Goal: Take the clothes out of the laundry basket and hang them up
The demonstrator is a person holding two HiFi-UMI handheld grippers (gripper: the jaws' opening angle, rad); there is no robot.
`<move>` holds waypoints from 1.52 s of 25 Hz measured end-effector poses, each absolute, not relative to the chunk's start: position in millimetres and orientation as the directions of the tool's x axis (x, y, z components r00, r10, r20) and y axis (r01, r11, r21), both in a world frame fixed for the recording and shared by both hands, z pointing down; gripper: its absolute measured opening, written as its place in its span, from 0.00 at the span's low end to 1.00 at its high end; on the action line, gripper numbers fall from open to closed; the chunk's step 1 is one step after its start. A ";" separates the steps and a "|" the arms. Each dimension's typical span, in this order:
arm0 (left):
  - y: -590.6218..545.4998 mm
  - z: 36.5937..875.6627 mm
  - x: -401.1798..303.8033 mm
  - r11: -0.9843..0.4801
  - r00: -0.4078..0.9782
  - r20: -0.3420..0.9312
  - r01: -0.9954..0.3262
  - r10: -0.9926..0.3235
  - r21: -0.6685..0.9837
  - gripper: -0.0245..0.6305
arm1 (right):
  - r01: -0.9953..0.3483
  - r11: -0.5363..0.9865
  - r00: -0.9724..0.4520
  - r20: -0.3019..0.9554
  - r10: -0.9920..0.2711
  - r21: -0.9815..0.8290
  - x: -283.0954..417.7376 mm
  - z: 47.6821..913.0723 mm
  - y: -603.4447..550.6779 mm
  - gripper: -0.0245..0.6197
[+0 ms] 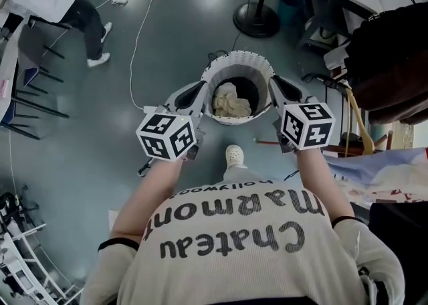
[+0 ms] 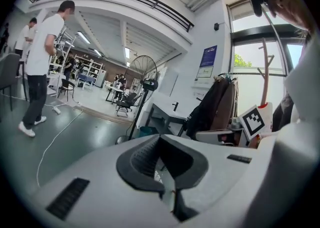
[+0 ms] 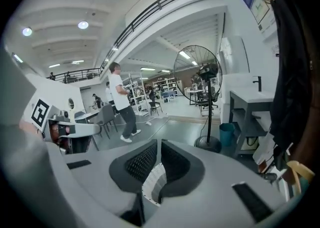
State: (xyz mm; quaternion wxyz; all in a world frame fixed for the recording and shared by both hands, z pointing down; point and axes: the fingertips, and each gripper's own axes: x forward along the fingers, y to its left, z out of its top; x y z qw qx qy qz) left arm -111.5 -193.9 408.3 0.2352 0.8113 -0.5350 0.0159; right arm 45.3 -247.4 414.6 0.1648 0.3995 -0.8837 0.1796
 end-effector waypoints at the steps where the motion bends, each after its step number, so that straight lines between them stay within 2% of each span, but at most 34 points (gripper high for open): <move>1: -206.7 413.2 -111.2 -0.309 0.421 0.279 -0.877 -0.863 0.368 0.05 | -0.763 0.616 -0.629 0.440 -0.640 -0.194 46.1 419.0 -261.1 0.11; 6: -252.3 435.3 -123.2 -0.249 0.358 0.281 -0.900 -0.890 0.356 0.05 | -0.754 0.616 -0.638 0.478 -0.604 -0.227 43.4 450.5 -317.5 0.11; 13: -271.5 521.2 -146.6 -0.160 0.287 0.425 -0.937 -0.858 0.309 0.05 | -0.770 0.539 -0.626 0.565 -0.538 -0.341 36.4 544.7 -335.7 0.11; 20: -270.2 648.5 -151.9 -0.173 0.344 0.611 -0.931 -0.713 0.322 0.05 | -0.790 0.454 -0.599 0.679 -0.425 -0.413 22.7 664.7 -312.5 0.11; 24: -274.9 709.1 -141.9 -0.219 0.397 0.676 -0.916 -0.621 0.337 0.05 | -0.800 0.394 -0.587 0.727 -0.357 -0.452 8.1 728.0 -302.5 0.11; 28: -292.1 750.2 -131.6 -0.262 0.446 0.700 -0.895 -0.558 0.361 0.05 | -0.793 0.364 -0.597 0.739 -0.312 -0.488 -17.5 776.1 -307.8 0.11; 33: -331.3 772.3 -127.5 -0.261 0.456 0.686 -0.889 -0.567 0.376 0.05 | -0.782 0.398 -0.606 0.731 -0.313 -0.479 -42.0 815.4 -342.6 0.11; 36: -351.4 783.2 -130.6 -0.244 0.450 0.676 -0.891 -0.584 0.383 0.09 | -0.800 0.394 -0.584 0.738 -0.338 -0.453 -45.6 842.8 -371.7 0.11; 38: -361.9 794.8 -131.7 -0.214 0.446 0.667 -0.890 -0.597 0.403 0.15 | -0.808 0.390 -0.574 0.741 -0.348 -0.442 -46.4 865.8 -387.2 0.11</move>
